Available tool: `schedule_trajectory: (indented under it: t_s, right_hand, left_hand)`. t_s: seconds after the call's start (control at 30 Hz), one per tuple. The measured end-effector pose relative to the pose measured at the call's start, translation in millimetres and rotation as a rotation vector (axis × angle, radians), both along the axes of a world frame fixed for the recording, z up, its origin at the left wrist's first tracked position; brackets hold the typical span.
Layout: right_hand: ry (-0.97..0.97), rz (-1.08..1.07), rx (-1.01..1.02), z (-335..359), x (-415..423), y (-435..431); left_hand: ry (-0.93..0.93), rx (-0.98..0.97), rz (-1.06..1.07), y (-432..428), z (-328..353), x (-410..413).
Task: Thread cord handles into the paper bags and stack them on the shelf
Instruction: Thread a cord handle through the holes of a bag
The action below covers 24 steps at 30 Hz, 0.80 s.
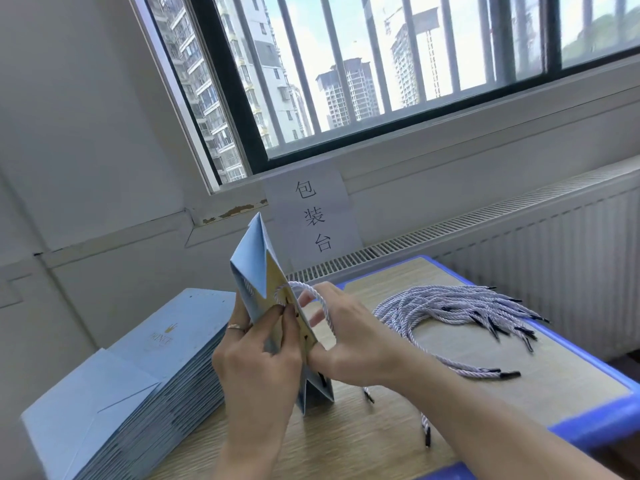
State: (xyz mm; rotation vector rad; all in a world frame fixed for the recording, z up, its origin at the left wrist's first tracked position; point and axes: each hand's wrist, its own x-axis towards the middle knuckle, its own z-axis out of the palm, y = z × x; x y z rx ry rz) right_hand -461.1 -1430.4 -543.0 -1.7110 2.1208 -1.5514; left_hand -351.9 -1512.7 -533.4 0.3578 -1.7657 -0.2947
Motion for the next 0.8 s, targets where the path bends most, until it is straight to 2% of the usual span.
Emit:
schedule_trajectory:
  t_s: [0.13,0.3,0.4,0.43,0.53,0.63,0.8]
  right_hand:
    - [-0.018,0.011,-0.008,0,-1,0]
    - [-0.062,0.016,-0.015,3,0,4]
    - [-0.068,0.026,-0.021,4,2,5]
    - [-0.070,0.027,-0.024,4,1,4]
    - [-0.073,0.028,-0.044,4,3,3]
    - [-0.052,0.038,-0.046,2,3,2]
    - [-0.027,0.041,-0.059,0,4,1]
  left_hand:
    - [-0.091,0.015,-0.023,-7,-8,0]
    - [-0.255,0.046,0.061,-16,-14,-1]
    - [-0.288,0.090,0.016,-8,-9,3]
    - [-0.281,0.096,0.014,-4,-8,5]
    - [-0.199,-0.048,0.044,0,0,11]
    - [-0.152,0.019,-0.020,-3,-3,10]
    - [-0.074,-0.022,-0.033,0,-1,5]
